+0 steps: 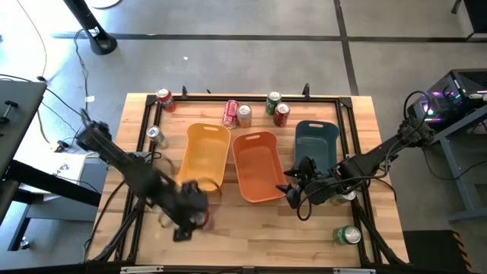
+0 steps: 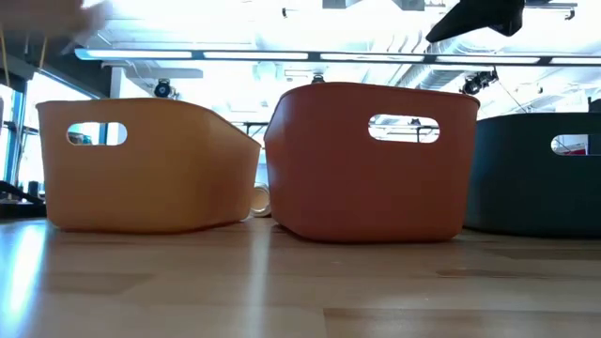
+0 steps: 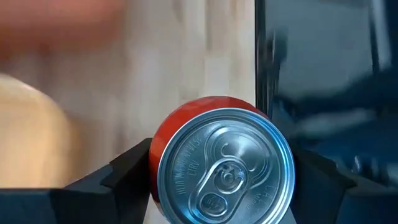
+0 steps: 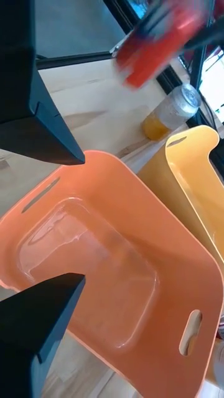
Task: Sort soda cans
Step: Put the bottom orange soda can into the yellow bin
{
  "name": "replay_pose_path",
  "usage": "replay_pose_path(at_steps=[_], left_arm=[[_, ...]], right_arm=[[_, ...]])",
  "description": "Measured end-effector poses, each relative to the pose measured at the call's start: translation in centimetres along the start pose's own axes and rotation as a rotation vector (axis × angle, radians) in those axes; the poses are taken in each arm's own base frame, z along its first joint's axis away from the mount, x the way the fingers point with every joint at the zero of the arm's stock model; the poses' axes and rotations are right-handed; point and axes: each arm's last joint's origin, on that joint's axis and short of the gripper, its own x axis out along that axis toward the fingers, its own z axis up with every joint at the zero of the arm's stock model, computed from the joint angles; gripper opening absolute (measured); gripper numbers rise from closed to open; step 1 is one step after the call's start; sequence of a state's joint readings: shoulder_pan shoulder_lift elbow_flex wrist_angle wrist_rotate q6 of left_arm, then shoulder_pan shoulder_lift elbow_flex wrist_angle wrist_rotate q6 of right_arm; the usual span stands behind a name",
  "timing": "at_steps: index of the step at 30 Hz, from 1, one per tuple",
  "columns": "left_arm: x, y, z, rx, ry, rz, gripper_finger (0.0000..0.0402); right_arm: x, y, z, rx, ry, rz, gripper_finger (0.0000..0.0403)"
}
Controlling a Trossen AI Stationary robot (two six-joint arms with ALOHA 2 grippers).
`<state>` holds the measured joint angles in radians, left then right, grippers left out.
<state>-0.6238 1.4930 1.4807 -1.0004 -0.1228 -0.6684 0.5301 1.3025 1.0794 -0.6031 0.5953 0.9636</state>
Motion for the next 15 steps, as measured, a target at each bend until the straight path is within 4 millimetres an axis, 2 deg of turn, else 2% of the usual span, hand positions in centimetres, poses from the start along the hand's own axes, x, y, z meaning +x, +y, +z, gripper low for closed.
replay_pose_path(at_steps=[4, 6, 7, 9, 11, 15], left_arm=[[-8.3, 2.4, 1.7, -0.039, -0.289, 0.161, 0.0275], [-11.4, 4.7, 1.9, -0.094, -0.365, 0.287, 0.0275], [-12.3, 6.0, 2.0, -0.126, -0.369, 0.336, 0.0275], [-13.2, 8.5, 1.8, -0.185, -0.317, 0.417, 0.0275], [-13.1, 11.0, 1.6, -0.211, -0.199, 0.503, 0.0275], [-11.0, 15.1, 1.9, -0.198, -0.024, 0.589, 0.0275]], right_arm=[[0.0, 0.0, 0.0, 0.002, -0.001, -0.004, 0.0296], [0.0, 0.0, 0.0, 0.003, -0.007, -0.008, 0.0296], [0.0, -0.1, 0.0, 0.009, -0.014, -0.012, 0.0296], [0.0, -0.1, 0.1, 0.030, -0.033, -0.025, 0.0296], [0.0, -0.2, 0.2, 0.057, -0.054, -0.040, 0.0296], [0.3, -0.5, 0.6, 0.122, -0.085, -0.064, 0.0296]])
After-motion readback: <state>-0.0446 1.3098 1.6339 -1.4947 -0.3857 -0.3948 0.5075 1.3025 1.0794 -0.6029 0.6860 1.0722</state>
